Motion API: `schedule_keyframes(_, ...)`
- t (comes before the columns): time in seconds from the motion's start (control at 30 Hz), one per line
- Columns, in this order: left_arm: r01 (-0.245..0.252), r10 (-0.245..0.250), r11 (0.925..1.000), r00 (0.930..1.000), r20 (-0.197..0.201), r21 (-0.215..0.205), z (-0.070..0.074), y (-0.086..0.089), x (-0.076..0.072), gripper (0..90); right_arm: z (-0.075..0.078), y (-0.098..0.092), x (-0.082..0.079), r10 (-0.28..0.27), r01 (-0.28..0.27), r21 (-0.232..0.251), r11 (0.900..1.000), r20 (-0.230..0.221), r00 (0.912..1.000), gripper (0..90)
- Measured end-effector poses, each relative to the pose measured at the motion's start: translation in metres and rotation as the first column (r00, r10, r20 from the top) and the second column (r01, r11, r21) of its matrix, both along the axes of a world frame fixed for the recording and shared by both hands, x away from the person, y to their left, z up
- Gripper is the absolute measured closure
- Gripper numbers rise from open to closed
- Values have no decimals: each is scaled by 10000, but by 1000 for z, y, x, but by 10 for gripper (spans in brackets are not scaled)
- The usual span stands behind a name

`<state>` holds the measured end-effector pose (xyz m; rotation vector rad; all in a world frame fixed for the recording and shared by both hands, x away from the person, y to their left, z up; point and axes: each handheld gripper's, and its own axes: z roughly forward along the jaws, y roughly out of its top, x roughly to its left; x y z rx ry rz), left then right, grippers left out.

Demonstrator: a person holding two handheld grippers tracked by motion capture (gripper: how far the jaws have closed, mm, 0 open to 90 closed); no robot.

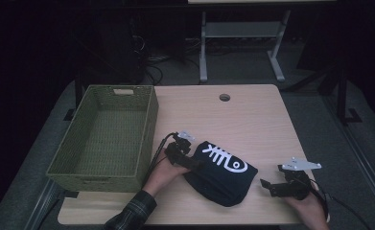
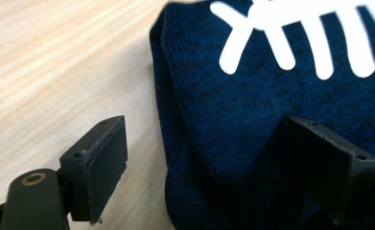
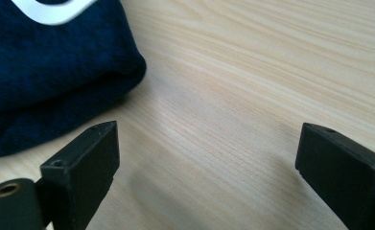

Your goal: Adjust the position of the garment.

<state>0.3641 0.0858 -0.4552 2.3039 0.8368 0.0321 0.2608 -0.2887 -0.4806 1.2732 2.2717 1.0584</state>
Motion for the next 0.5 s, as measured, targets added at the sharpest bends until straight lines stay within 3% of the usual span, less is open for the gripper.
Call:
schedule_keyframes(0.1,84,-83,10000,9995,-298,46,-4,-1,0,156,-1,0,2,-25,25,-14,10000,-33,10000,77)
schedule_keyframes(0.17,251,-247,9996,9993,-267,117,-4,-1,0,167,-1,-1,3,-88,88,-16,10000,-29,10000,77)
schedule_keyframes(0.5,749,-739,9970,9962,-470,202,-1,-5,-2,392,-2,4,5,49,-53,-574,9983,-80,10000,78)
